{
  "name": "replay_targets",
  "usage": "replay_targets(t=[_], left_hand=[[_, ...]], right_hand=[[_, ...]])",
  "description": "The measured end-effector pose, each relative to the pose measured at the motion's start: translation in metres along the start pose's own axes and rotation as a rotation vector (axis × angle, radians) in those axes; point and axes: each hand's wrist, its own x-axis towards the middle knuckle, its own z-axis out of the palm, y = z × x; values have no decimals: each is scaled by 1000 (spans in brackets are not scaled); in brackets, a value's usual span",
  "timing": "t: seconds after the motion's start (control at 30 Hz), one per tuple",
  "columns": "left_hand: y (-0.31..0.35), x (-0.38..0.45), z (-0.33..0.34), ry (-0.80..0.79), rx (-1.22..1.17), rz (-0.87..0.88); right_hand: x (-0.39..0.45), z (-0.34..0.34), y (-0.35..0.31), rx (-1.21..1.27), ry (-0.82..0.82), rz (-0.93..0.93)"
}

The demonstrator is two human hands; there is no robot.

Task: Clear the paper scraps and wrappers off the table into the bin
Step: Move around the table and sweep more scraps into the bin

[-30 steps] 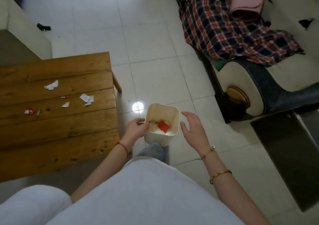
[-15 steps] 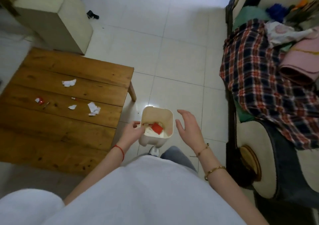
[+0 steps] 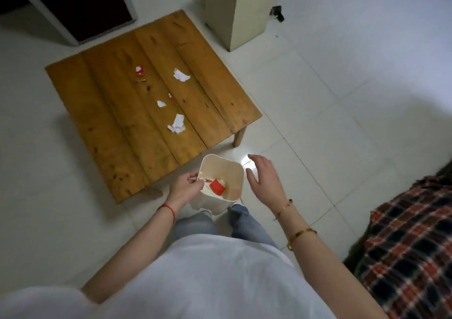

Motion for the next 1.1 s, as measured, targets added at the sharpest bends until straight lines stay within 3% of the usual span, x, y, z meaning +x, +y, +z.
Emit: replay_targets(t=[0.3,0.63,1.1], left_hand=[[-16,30,26,168,-239,-221],[-62,93,59,243,-508,-426],[-105,175,74,290,-552,-399]], right_hand=[[114,2,15,-90,-210,-297],[254,102,-25,-256,-438,-572],[327,228,-32,-355,-630,-771]])
